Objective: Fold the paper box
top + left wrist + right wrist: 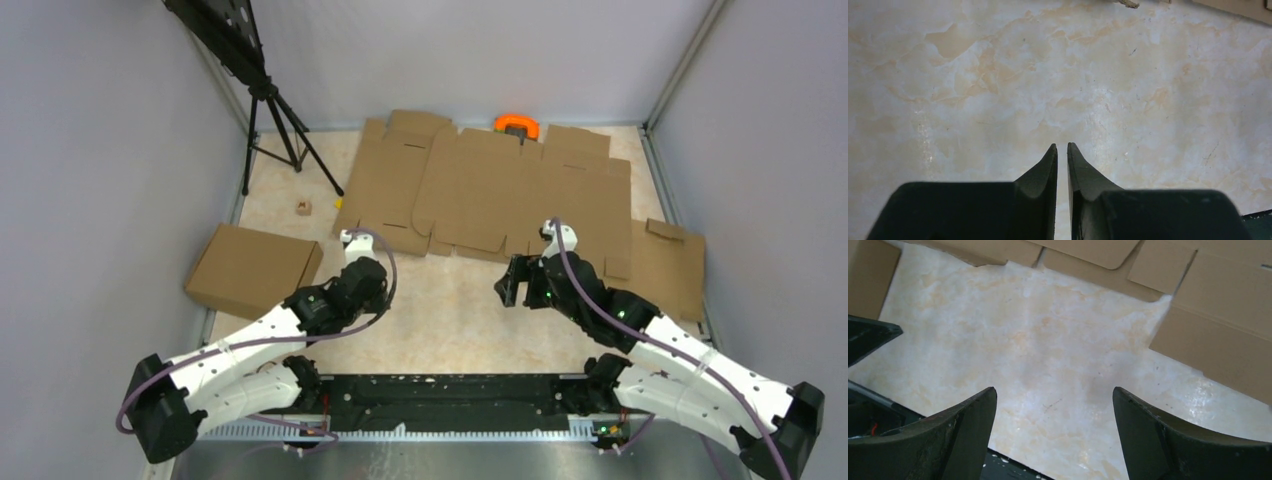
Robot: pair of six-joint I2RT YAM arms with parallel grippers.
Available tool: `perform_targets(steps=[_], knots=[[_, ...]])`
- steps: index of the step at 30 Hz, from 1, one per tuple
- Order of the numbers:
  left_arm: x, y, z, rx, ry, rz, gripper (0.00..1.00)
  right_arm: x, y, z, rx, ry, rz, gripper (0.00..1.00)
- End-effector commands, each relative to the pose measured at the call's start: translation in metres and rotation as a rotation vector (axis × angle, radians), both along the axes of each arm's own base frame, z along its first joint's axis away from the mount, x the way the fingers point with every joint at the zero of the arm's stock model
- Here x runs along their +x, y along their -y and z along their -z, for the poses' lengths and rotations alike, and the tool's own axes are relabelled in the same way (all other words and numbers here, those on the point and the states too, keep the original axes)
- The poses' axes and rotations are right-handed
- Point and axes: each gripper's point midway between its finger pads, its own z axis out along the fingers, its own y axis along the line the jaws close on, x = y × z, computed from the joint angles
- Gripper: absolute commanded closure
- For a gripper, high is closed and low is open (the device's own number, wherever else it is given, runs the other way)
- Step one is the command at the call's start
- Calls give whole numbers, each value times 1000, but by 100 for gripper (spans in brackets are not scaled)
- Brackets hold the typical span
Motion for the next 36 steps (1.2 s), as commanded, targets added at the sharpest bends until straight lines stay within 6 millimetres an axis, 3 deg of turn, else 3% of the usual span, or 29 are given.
perform_targets(steps=[1, 3, 4, 6, 7, 8, 11, 14, 18, 21, 24, 26, 29, 33, 36], knots=[[15, 10, -16, -63, 93, 0, 86, 4, 22, 7, -69, 33, 73, 14], [17, 12, -17, -63, 100, 5, 81, 7, 28, 4, -73, 57, 102, 13], [18, 14, -18, -60, 103, 21, 72, 9, 31, 1, -73, 78, 115, 12], [18, 16, -18, -51, 114, 48, 30, 17, 43, -3, -80, 123, 190, 9], [21, 16, -21, -56, 135, 52, 13, 22, 50, -6, -86, 155, 236, 8], [24, 18, -23, -68, 156, 67, 3, 27, 57, -10, -84, 186, 284, 4], [42, 18, -41, -107, 230, 58, 1, 43, 83, -28, -84, 314, 441, 1], [71, 5, -53, -110, 274, -8, 1, 66, 127, -42, -97, 362, 645, 1], [109, -27, -61, -94, 321, -120, 1, 98, 166, -39, -83, 441, 757, 2], [131, -64, -67, -24, 383, -209, 1, 109, 193, -26, -234, 522, 790, 1], [146, -94, -62, 50, 429, -206, 10, 110, 193, -16, -323, 675, 699, 1], [150, -110, -56, 65, 449, -242, 9, 108, 186, -13, -296, 754, 625, 6], [155, -128, -53, 141, 549, -264, 8, 117, 187, 0, -317, 723, 613, 7], [157, -156, -55, 209, 576, -394, 1, 120, 214, 14, -345, 677, 807, 8], [163, -171, -55, 240, 583, -432, 1, 126, 209, 20, -385, 698, 742, 9]])
